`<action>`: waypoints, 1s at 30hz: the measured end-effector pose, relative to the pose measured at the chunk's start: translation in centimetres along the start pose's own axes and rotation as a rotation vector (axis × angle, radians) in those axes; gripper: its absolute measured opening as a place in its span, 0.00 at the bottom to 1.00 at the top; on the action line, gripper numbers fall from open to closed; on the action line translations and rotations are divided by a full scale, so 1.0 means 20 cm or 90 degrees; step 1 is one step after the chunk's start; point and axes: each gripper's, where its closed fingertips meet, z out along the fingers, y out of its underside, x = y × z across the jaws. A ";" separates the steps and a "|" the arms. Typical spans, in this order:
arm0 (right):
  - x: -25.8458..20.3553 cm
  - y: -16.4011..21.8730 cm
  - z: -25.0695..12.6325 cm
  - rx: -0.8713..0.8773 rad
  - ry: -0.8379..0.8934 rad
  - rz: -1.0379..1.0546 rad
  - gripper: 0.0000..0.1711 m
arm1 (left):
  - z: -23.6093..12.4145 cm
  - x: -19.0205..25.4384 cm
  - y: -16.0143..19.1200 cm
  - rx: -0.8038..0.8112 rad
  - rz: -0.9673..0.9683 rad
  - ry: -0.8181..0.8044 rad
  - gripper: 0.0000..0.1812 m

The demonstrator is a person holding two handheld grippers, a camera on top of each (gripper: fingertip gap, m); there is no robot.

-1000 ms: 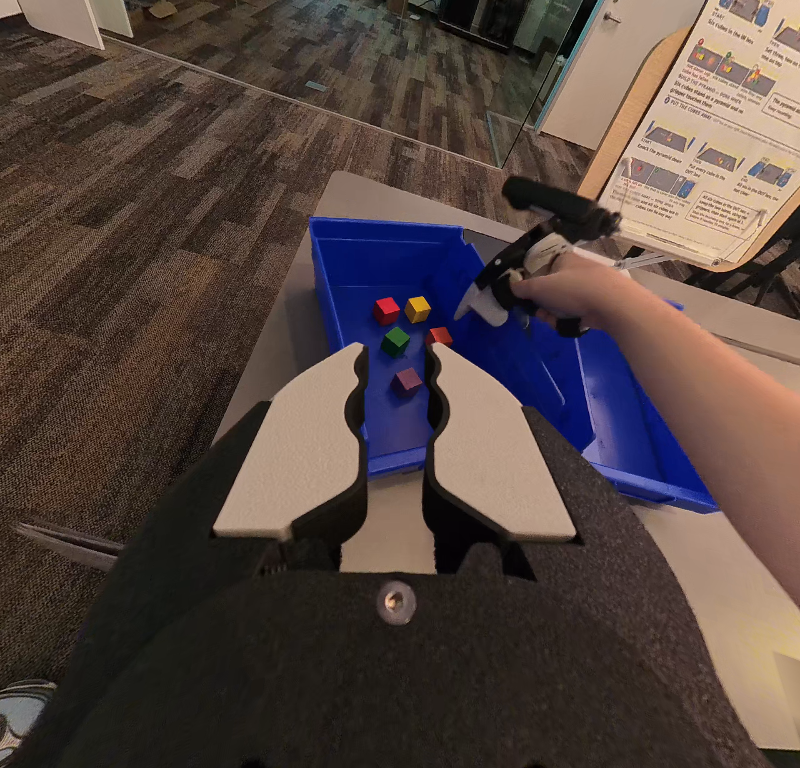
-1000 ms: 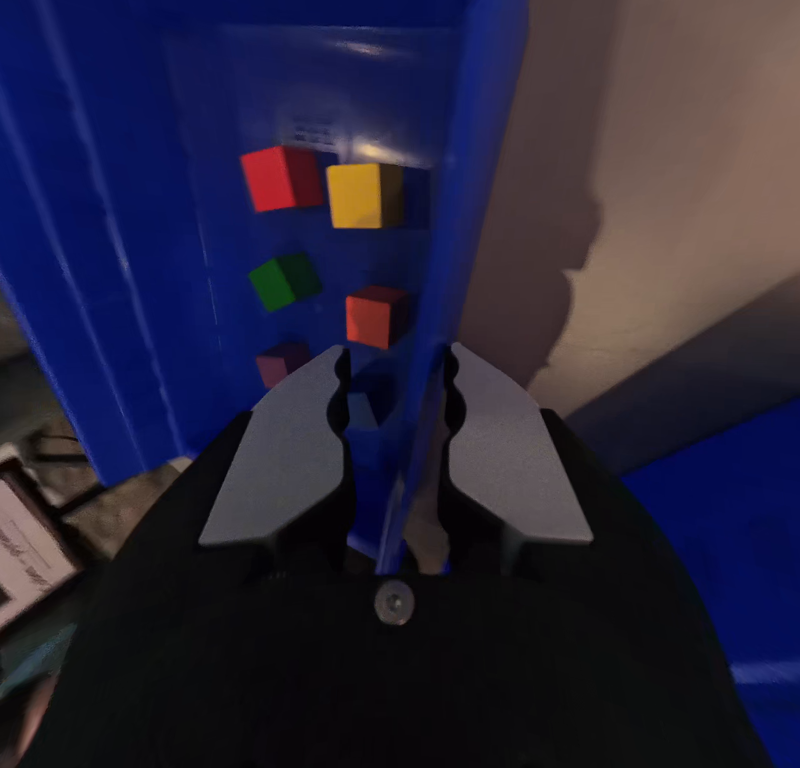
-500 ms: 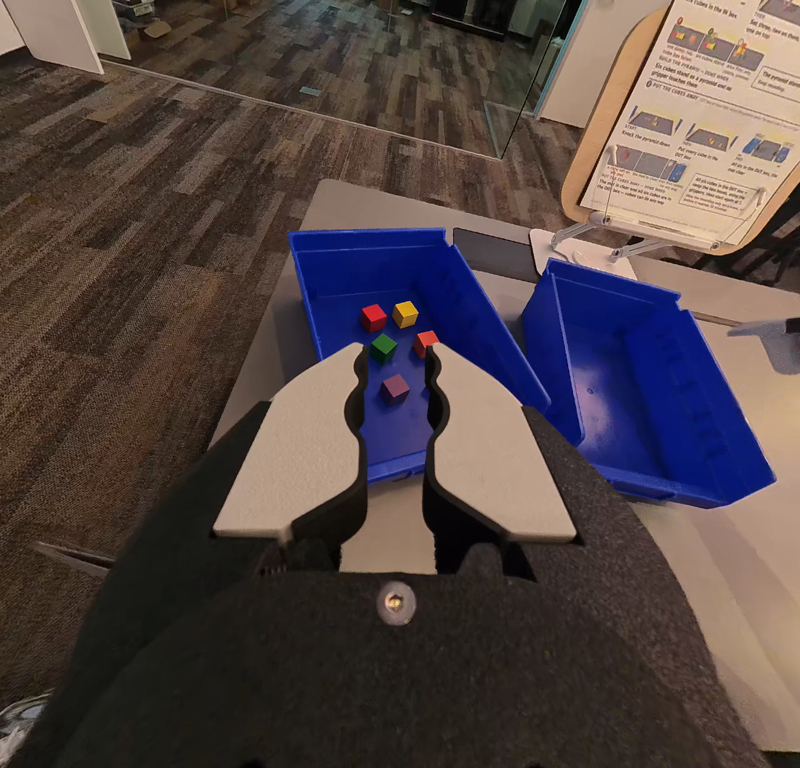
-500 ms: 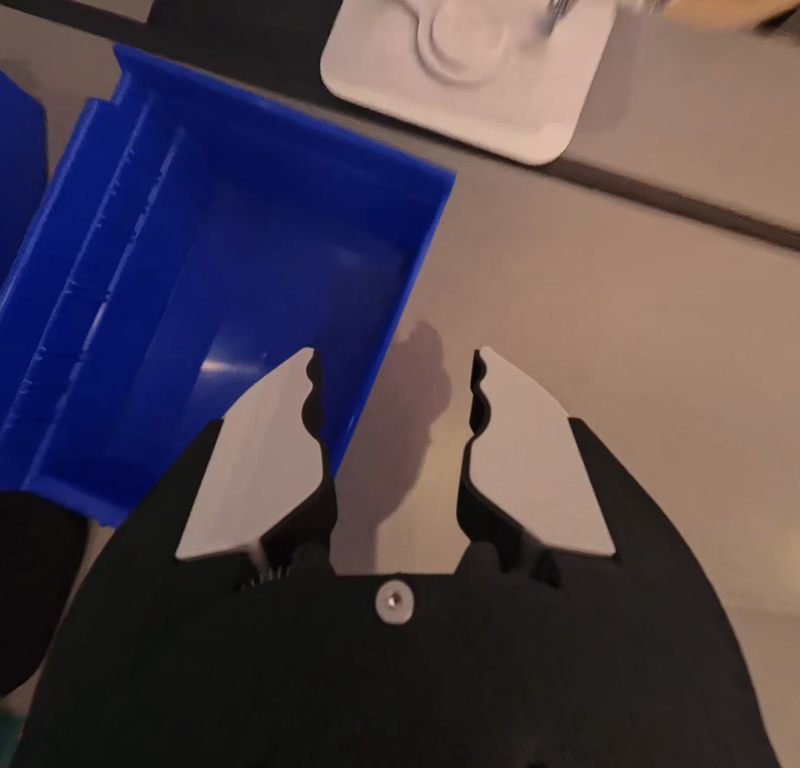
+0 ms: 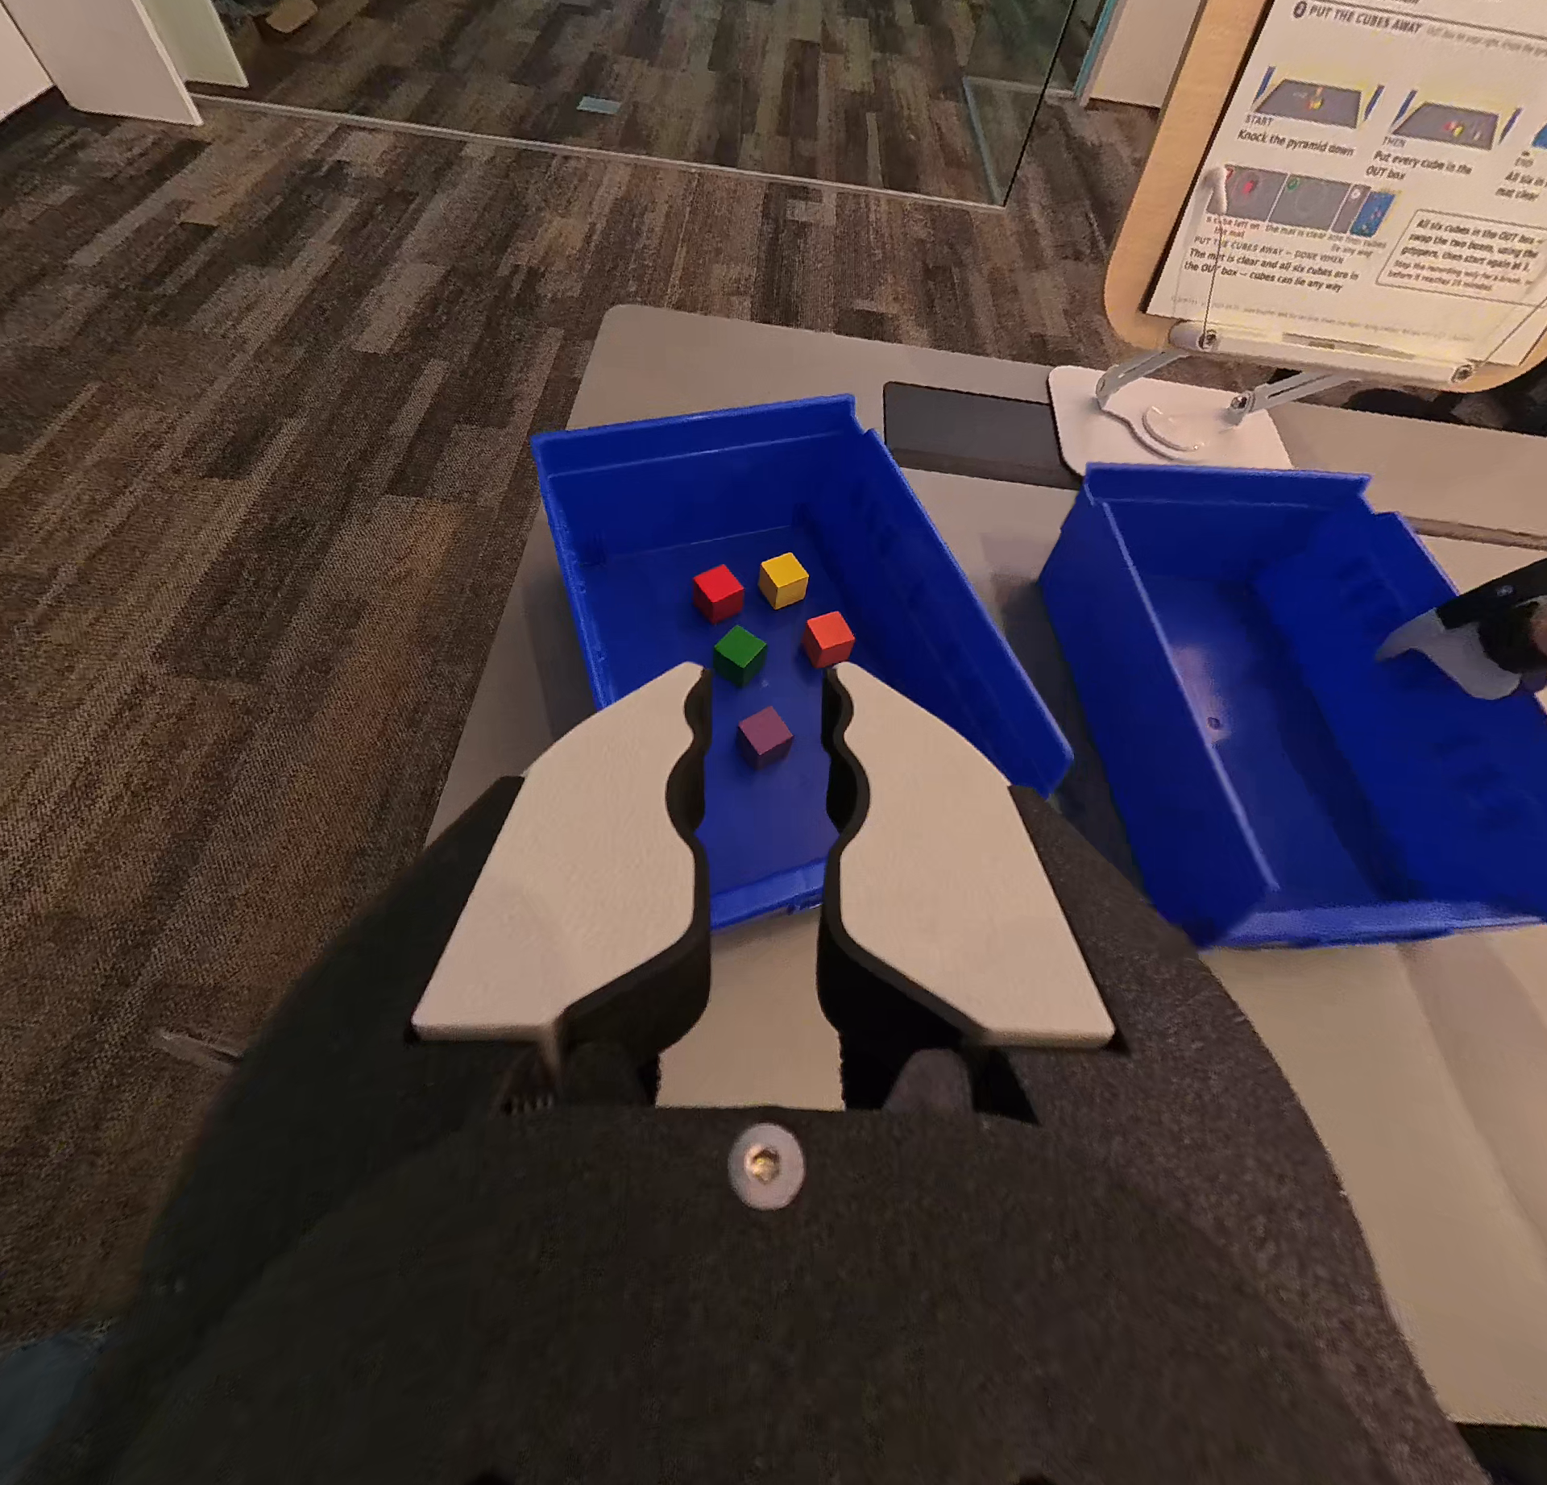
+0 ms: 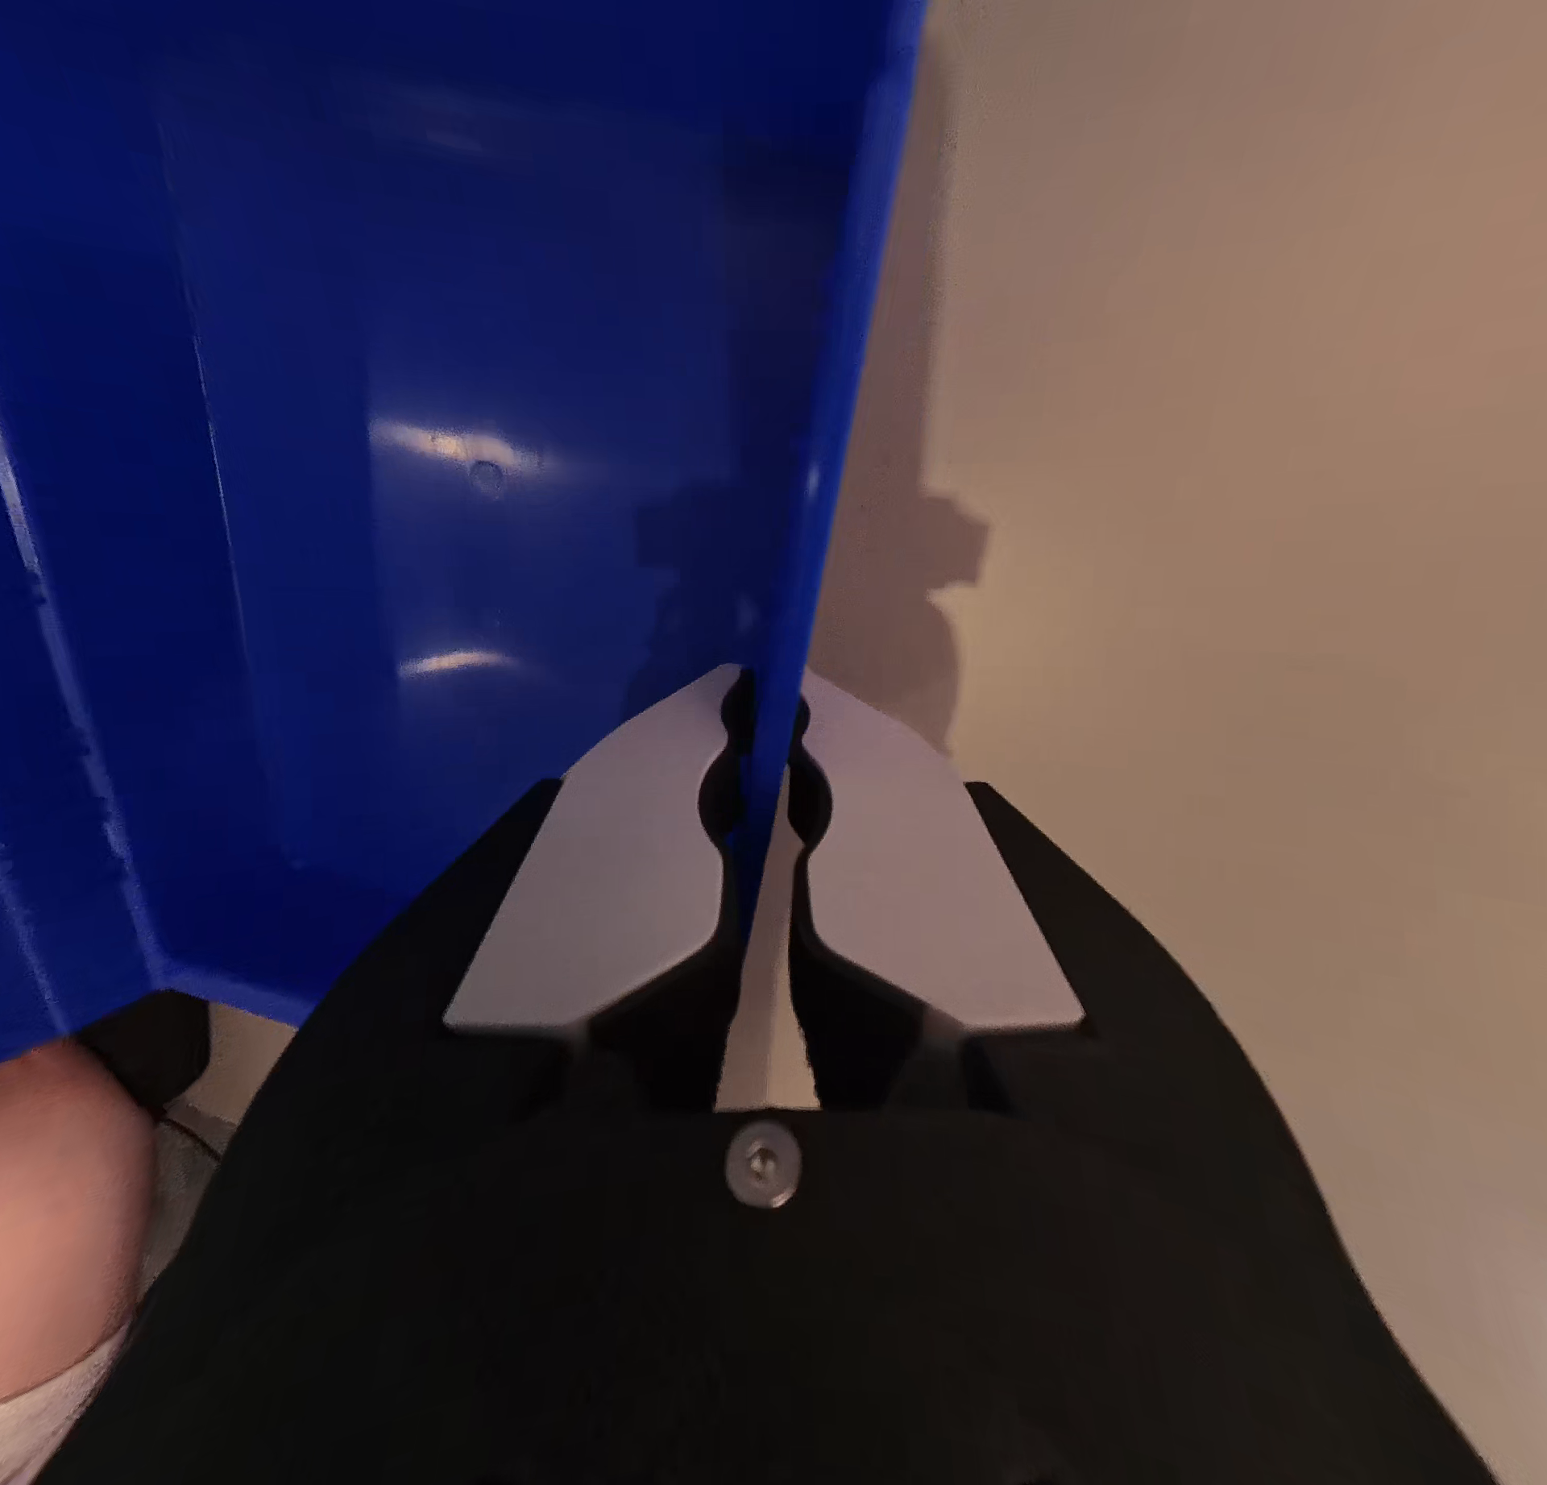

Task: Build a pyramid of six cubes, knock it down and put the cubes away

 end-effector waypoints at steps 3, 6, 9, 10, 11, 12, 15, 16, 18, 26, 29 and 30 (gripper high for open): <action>0.17 0.00 -0.03 -0.005 0.012 0.001 0.04 | 0.01 0.01 0.00 -0.006 0.007 0.002 0.14; 0.40 0.04 -0.08 -0.008 0.026 0.000 0.04 | 0.02 0.02 0.00 -0.007 0.011 0.003 0.14; 0.66 0.10 -0.14 -0.015 0.034 0.009 0.04 | 0.02 0.03 -0.02 -0.004 0.015 -0.001 0.14; 0.74 0.13 -0.16 -0.013 0.032 0.010 0.04 | 0.03 0.04 -0.02 -0.005 0.018 -0.002 0.14; 0.83 0.15 -0.18 -0.012 0.031 0.026 0.04 | 0.03 0.05 -0.03 -0.006 0.023 -0.004 0.14; 0.92 0.18 -0.21 -0.011 0.033 0.042 0.04 | 0.04 0.06 -0.03 -0.007 0.028 -0.006 0.14; 1.17 0.26 -0.27 0.001 0.046 0.056 0.04 | 0.05 0.09 -0.05 -0.011 0.043 -0.016 0.14; 1.24 0.29 -0.29 0.001 0.046 0.064 0.04 | 0.06 0.10 -0.06 -0.011 0.049 -0.019 0.14; 1.37 0.35 -0.32 0.006 0.051 0.069 0.04 | 0.06 0.13 -0.07 -0.012 0.058 -0.024 0.14; 1.80 0.58 -0.44 0.007 0.072 0.148 0.04 | 0.08 0.17 -0.07 -0.032 0.079 -0.056 0.15; 1.91 0.64 -0.48 0.016 0.077 0.184 0.04 | 0.08 0.17 -0.06 -0.039 0.078 -0.064 0.15; 1.94 0.65 -0.48 0.022 0.077 0.195 0.03 | 0.09 0.17 -0.06 -0.042 0.077 -0.065 0.16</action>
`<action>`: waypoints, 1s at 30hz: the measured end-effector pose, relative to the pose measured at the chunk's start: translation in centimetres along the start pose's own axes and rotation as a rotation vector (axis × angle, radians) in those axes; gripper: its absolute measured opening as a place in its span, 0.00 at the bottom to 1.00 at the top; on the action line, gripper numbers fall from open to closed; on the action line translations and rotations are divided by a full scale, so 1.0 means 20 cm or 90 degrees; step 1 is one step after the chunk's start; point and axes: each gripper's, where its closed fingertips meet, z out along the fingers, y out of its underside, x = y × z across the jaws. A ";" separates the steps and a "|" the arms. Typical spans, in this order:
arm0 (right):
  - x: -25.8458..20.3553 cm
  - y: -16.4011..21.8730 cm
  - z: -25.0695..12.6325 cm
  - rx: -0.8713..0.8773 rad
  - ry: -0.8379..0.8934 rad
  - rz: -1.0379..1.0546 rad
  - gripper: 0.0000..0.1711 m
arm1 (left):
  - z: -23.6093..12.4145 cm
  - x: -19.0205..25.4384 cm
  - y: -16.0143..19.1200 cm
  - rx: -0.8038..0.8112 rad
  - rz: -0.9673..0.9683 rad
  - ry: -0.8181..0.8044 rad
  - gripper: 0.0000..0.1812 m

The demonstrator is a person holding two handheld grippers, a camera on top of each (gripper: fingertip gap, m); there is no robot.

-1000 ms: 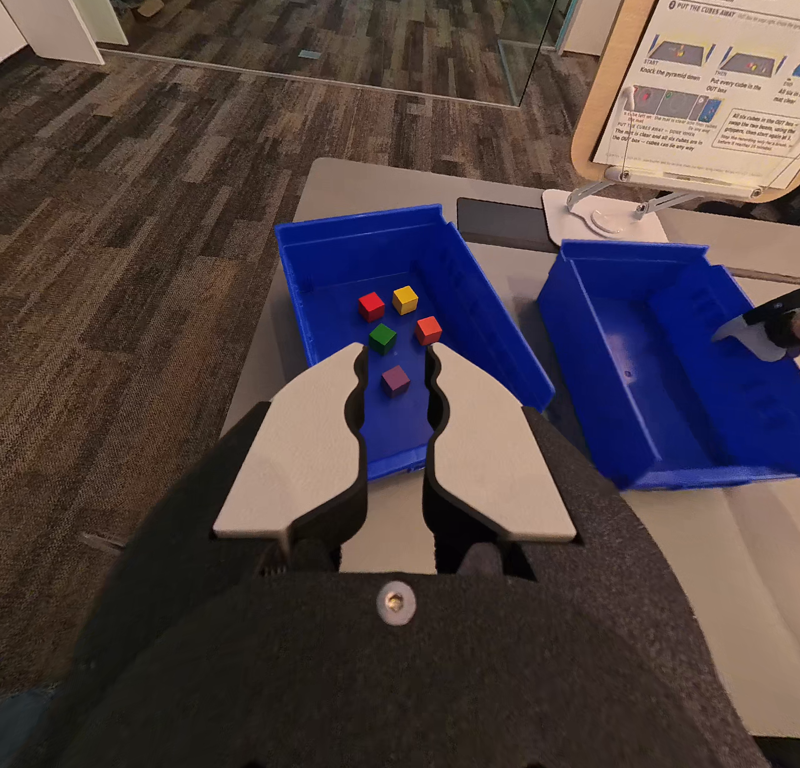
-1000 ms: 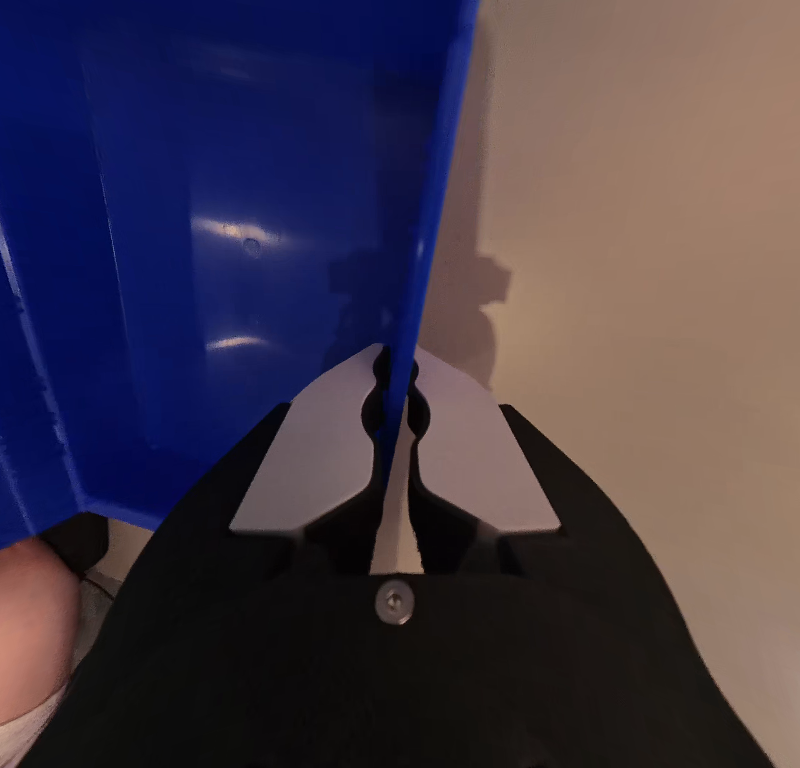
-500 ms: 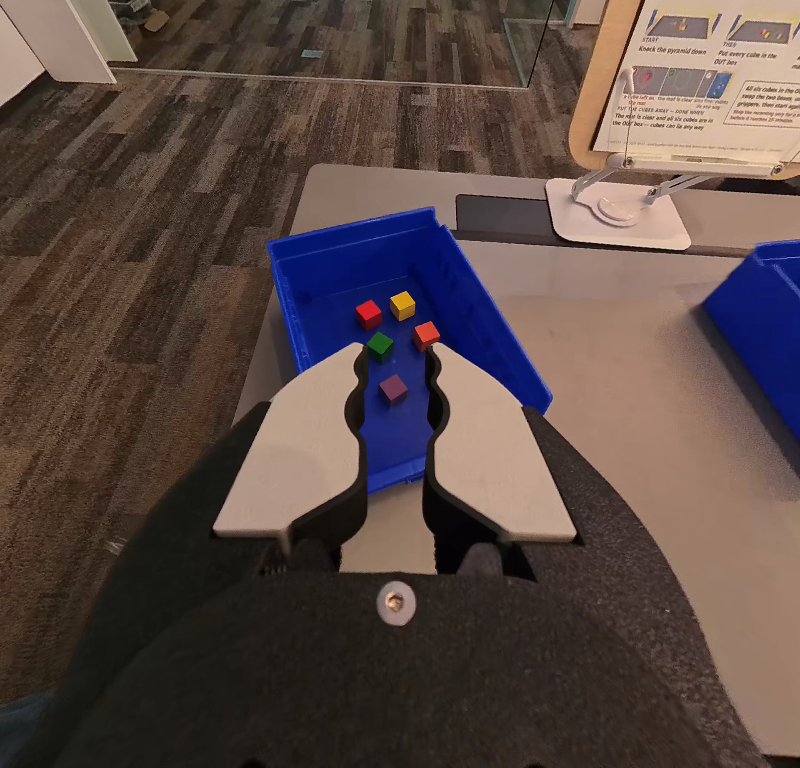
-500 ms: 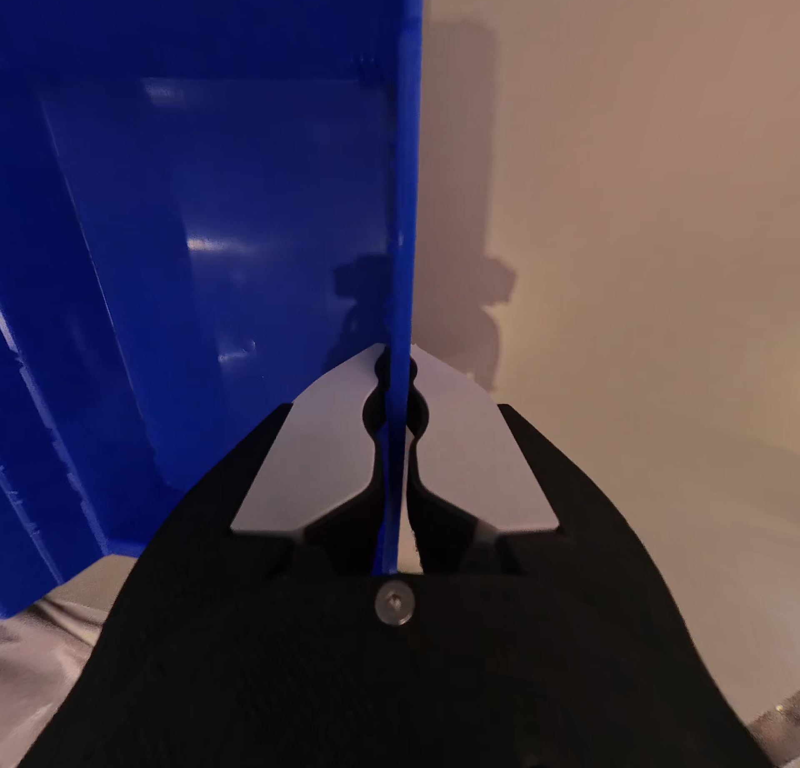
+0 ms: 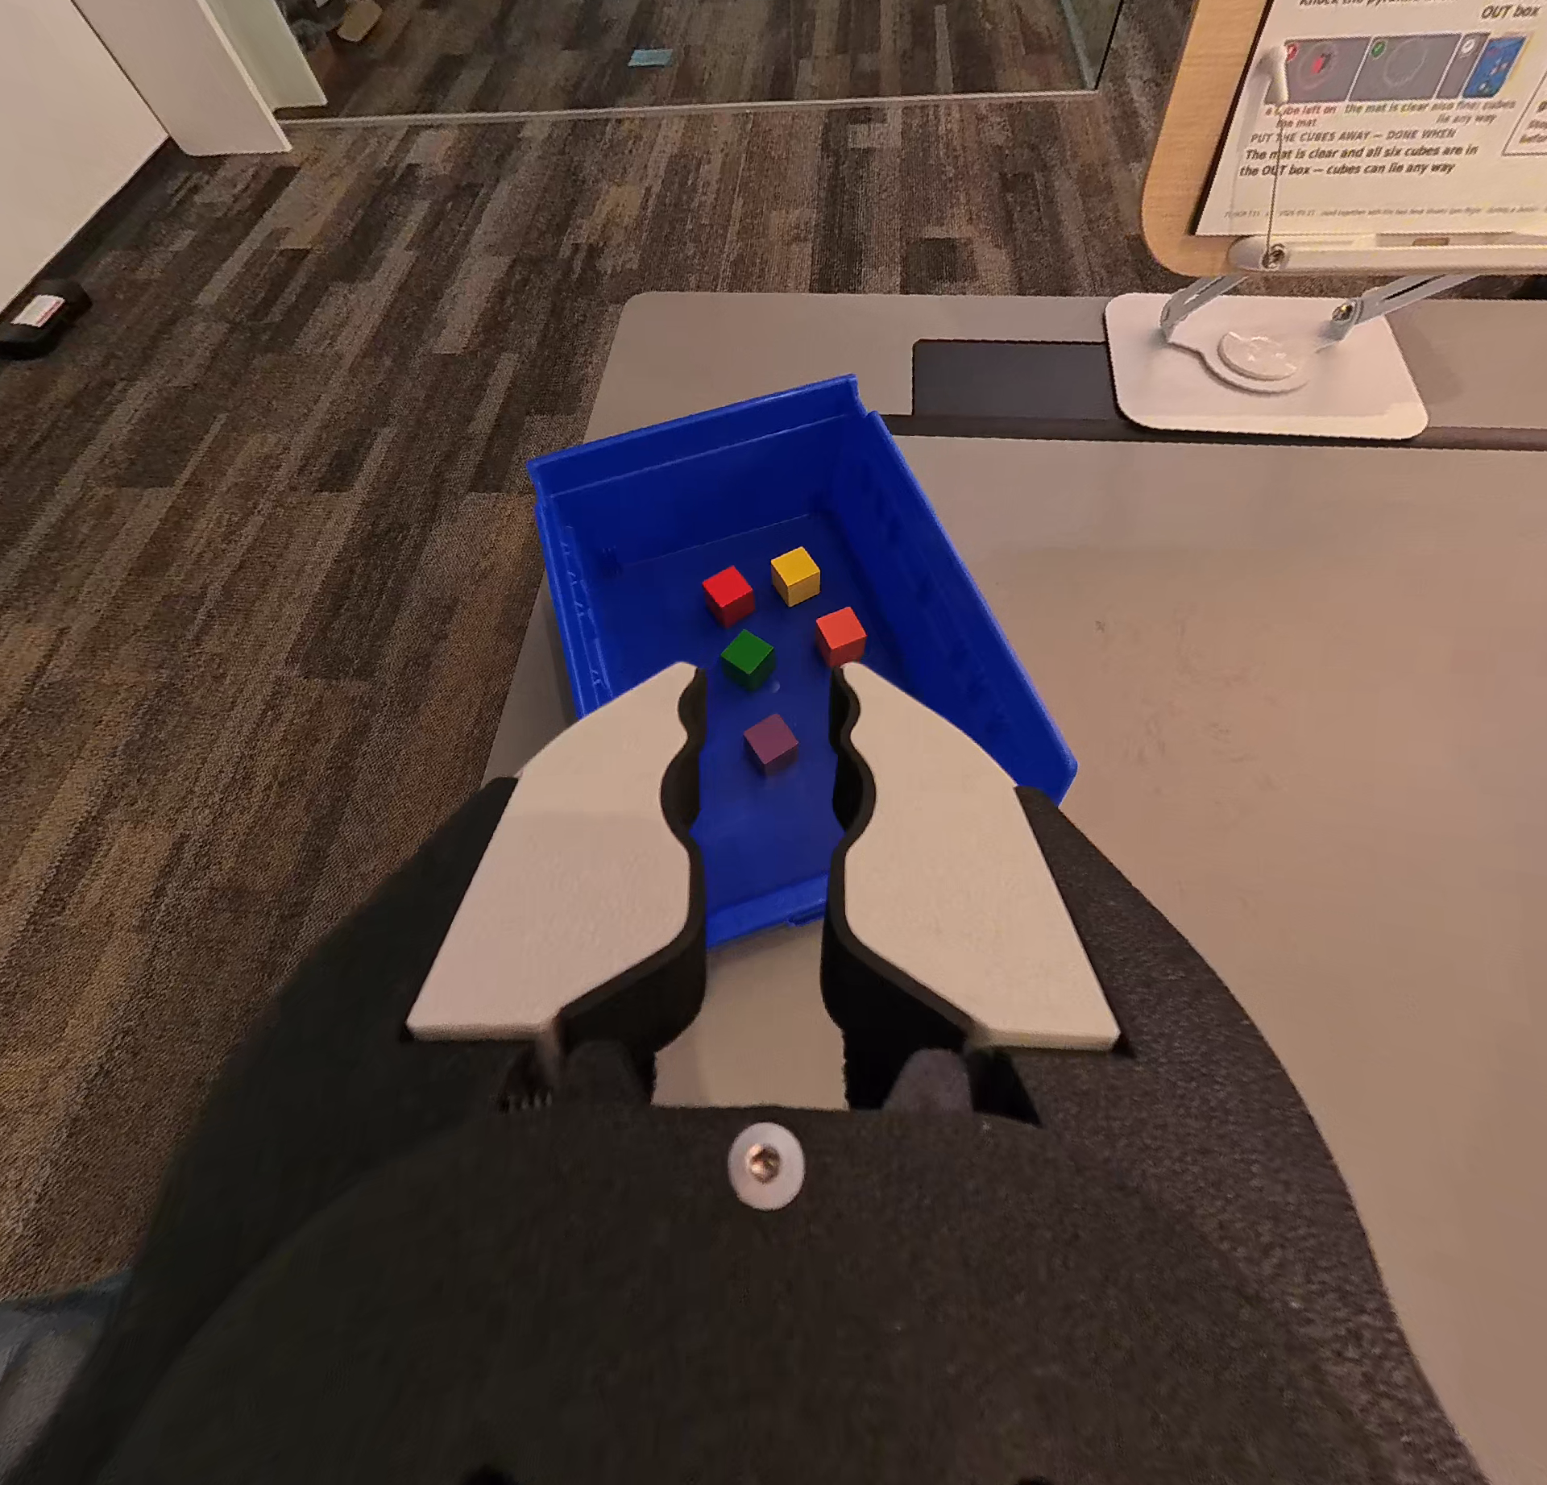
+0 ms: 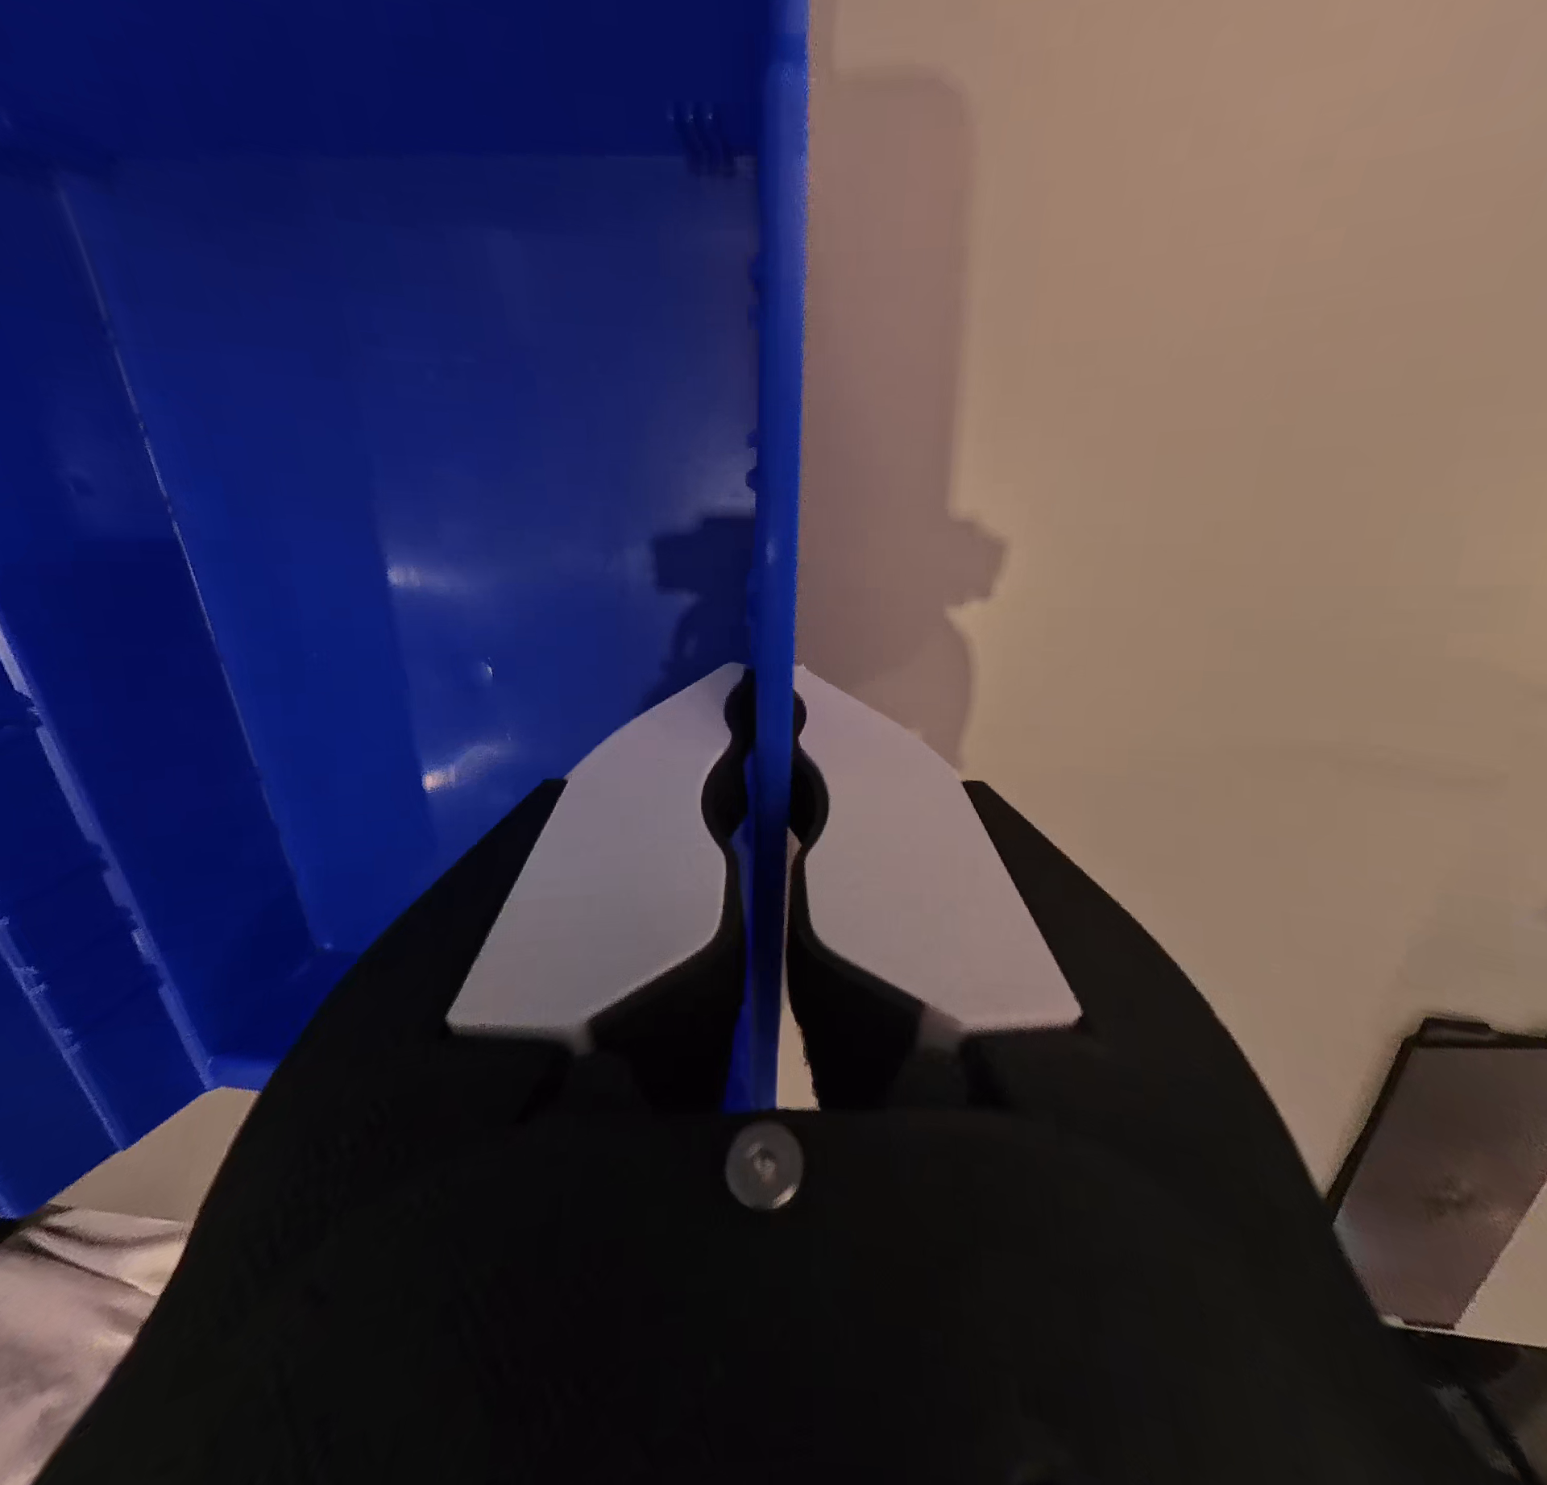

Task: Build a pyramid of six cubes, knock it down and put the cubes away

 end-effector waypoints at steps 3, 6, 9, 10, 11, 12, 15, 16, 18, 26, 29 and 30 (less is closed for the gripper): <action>0.05 0.01 -0.01 0.009 -0.004 0.018 0.04 | 0.01 0.00 0.01 -0.012 0.001 -0.002 0.16; 0.05 0.01 -0.01 0.021 0.003 0.022 0.03 | 0.05 -0.02 0.02 -0.020 0.012 -0.001 0.17; 0.06 -0.04 -0.05 0.076 0.049 -0.008 0.13 | 0.14 -0.12 0.09 -0.063 0.009 -0.018 0.23; 0.05 -0.07 -0.08 0.107 0.060 -0.016 0.13 | 0.18 -0.16 0.14 -0.093 -0.005 -0.025 0.24; 0.05 -0.10 -0.13 0.144 0.082 -0.020 0.15 | 0.23 -0.21 0.19 -0.127 -0.024 -0.028 0.26; 0.06 -0.14 -0.19 0.189 0.118 -0.023 0.19 | 0.27 -0.26 0.24 -0.158 -0.046 -0.034 0.29; 0.01 -0.22 -0.42 0.337 0.184 -0.030 0.26 | 0.40 -0.36 0.39 -0.243 -0.093 -0.029 0.30; -0.05 -0.24 -0.49 0.380 0.171 -0.030 0.26 | 0.44 -0.37 0.43 -0.265 -0.100 -0.025 0.30; -0.20 -0.24 -0.59 0.439 0.127 -0.038 0.27 | 0.50 -0.40 0.47 -0.289 -0.102 -0.026 0.29; -0.74 -0.25 -0.77 0.561 0.033 -0.171 0.27 | 0.71 -0.37 0.64 -0.403 -0.102 0.012 0.22; -0.86 -0.24 -0.79 0.578 -0.005 -0.208 0.26 | 0.75 -0.37 0.70 -0.447 -0.093 0.013 0.19; -0.88 -0.24 -0.79 0.581 -0.011 -0.219 0.26 | 0.75 -0.38 0.71 -0.453 -0.093 0.005 0.18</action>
